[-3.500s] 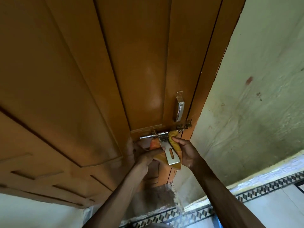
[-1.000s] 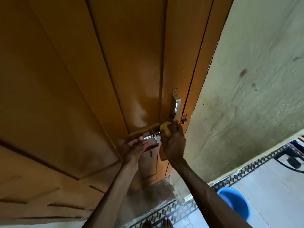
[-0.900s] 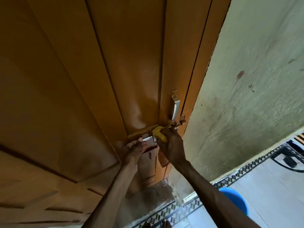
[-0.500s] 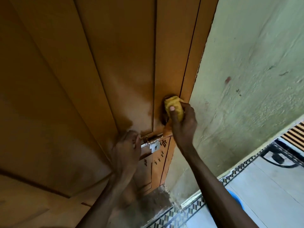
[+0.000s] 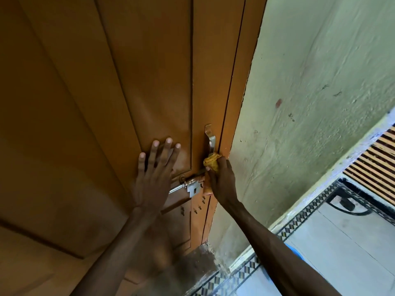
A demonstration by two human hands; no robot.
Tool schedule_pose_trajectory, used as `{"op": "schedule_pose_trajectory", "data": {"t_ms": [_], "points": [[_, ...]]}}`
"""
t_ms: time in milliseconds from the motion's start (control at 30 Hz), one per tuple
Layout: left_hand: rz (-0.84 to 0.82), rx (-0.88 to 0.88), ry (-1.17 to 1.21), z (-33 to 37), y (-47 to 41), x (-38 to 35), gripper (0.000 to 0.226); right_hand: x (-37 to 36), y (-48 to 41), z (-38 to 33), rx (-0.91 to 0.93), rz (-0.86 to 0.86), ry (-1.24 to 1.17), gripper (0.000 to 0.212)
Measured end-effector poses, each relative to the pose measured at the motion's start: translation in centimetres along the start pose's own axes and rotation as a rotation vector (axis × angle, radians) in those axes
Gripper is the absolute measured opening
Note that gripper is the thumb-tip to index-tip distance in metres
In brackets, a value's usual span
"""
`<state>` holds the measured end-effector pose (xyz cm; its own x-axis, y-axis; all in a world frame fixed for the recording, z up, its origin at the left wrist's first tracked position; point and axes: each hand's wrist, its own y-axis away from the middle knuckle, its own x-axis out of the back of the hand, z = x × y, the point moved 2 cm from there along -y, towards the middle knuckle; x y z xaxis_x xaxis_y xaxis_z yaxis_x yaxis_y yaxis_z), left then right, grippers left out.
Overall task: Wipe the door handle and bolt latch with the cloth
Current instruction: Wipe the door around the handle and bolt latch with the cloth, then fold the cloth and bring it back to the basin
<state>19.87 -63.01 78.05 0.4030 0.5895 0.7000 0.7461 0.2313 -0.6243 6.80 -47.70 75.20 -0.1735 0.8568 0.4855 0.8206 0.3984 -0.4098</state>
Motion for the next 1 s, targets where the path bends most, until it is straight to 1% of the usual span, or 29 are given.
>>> {"op": "schedule_pose_trajectory", "data": {"t_ms": [67, 167, 233, 300, 400, 433, 500, 533, 567, 600, 633, 667, 700, 733, 767, 800, 833, 867, 900, 933, 1000], "points": [[-0.004, -0.001, 0.001, 0.1, 0.1, 0.0, 0.080, 0.8, -0.7, -1.3, -0.003, 0.062, -0.060, 0.033], [-0.005, 0.022, 0.015, 0.2, 0.0, 0.1, 0.082, 1.6, -3.1, -4.2, 0.022, 0.222, -0.132, 0.033], [-0.016, 0.032, -0.015, 0.3, -0.3, 0.5, 0.080, 1.2, -3.6, -4.6, 0.019, 0.244, -0.138, 0.038], [-0.025, 0.043, -0.009, 0.6, -0.3, 1.1, 0.081, 0.3, -2.1, -2.6, -0.018, 0.156, -0.125, 0.041], [-0.044, 0.076, 0.059, 1.3, -0.3, 2.5, 0.087, -0.1, 0.7, 1.3, -0.103, -0.035, -0.142, 0.040], [-0.063, 0.100, 0.074, 1.7, -0.2, 3.1, 0.087, 0.6, 0.9, 1.7, -0.128, -0.072, -0.178, 0.038], [-0.092, 0.176, 0.129, 2.7, 0.0, 4.4, 0.081, 3.0, 0.6, 1.3, -0.187, -0.160, -0.302, 0.024], [-0.095, 0.238, 0.218, 3.6, 0.4, 5.0, 0.075, 4.5, 0.4, 1.0, -0.245, -0.233, -0.378, 0.019], [-0.093, 0.302, 0.372, 4.7, 0.8, 5.8, 0.066, 6.1, 0.4, 0.7, -0.338, -0.327, -0.499, 0.020], [-0.106, 0.385, 0.600, 6.2, 1.5, 6.7, 0.054, 7.6, 0.8, 0.7, -0.481, -0.443, -0.675, 0.024], [-0.149, 0.510, 0.867, 7.8, 2.3, 7.2, 0.041, 9.3, 1.6, 0.9, -0.639, -0.562, -0.882, 0.032], [-0.225, 0.675, 1.146, 9.4, 3.0, 7.8, 0.030, 10.9, 2.6, 1.1, -0.786, -0.662, -1.033, 0.040], [-0.338, 0.865, 1.430, 11.6, 3.7, 8.8, 0.027, 12.5, 3.9, 1.7, -0.898, -0.750, -1.102, 0.045], [-0.429, 1.039, 1.666, 13.7, 4.7, 9.1, 0.040, 14.1, 5.2, 2.4, -0.981, -0.829, -1.122, 0.047], [-0.508, 1.176, 1.816, 15.9, 6.1, 9.7, 0.060, 15.4, 6.5, 3.3, -1.050, -0.884, -1.135, 0.046], [-0.545, 1.287, 1.887, 18.0, 7.6, 10.8, 0.076, 16.6, 7.8, 4.4, -1.106, -0.925, -1.145, 0.046], [-0.577, 1.354, 1.921, 19.6, 8.7, 12.1, 0.074, 17.5, 8.8, 5.6, -1.153, -0.947, -1.134, 0.048], [-0.594, 1.384, 1.936, 21.4, 9.8, 13.3, 0.057, 18.5, 9.8, 6.8, -1.190, -0.970, -1.115, 0.053], [-0.622, 1.371, 1.945, 22.9, 10.6, 14.4, 0.040, 19.4, 10.6, 7.8, -1.209, -1.006, -1.106, 0.060], [-0.676, 1.361, 1.921, 24.2, 11.4, 15.5, 0.031, 20.5, 11.4, 8.6, -1.219, -1.058, -1.093, 0.069], [-0.752, 1.334, 1.824, 26.2, 13.0, 17.6, 0.034, 22.6, 12.7, 9.9, -1.183, -1.174, -1.022, 0.078]]}}
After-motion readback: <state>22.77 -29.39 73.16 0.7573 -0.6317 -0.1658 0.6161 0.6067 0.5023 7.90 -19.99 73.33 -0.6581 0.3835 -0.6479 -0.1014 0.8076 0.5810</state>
